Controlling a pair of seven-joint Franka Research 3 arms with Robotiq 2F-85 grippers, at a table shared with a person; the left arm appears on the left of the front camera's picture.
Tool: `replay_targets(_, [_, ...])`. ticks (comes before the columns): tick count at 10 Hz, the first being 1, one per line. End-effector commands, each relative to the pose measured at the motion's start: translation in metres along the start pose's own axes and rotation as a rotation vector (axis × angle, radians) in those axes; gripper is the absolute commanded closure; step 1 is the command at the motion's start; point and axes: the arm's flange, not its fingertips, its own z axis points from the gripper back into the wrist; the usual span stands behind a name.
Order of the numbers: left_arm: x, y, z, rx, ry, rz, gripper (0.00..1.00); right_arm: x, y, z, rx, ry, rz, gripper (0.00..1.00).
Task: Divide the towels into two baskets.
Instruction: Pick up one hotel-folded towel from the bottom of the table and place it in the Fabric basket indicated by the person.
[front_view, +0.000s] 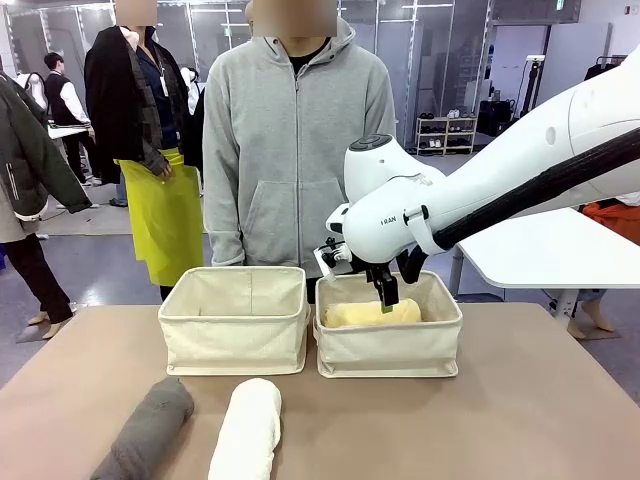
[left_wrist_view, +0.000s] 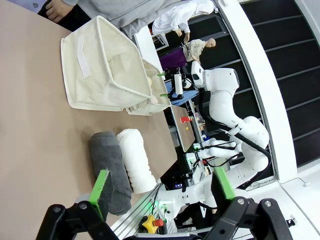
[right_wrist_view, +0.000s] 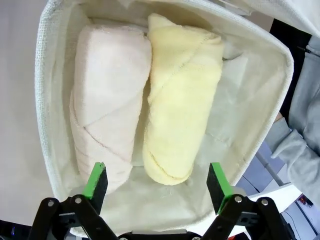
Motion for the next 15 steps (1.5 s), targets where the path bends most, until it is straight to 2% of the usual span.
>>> replay_targets(1, [-0.002, -0.002, 0.002, -0.015, -0.01, -0.009, 0.0, 0.0, 0.0, -0.003, 0.005, 0.001, 0.006, 0.0])
replay_targets(11, [-0.002, -0.002, 0.002, -0.015, -0.01, -0.009, 0.0, 0.0, 0.0, -0.004, 0.006, 0.0, 0.001, 0.0])
replay_targets(13, [-0.002, -0.002, 0.002, -0.015, -0.01, -0.009, 0.0, -0.033, 0.023, 0.03, 0.041, -0.068, -0.076, 0.0])
replay_targets(15, [-0.002, -0.002, 0.002, -0.015, -0.01, -0.009, 0.0, -0.077, 0.046, 0.045, 0.064, -0.171, -0.168, 0.0])
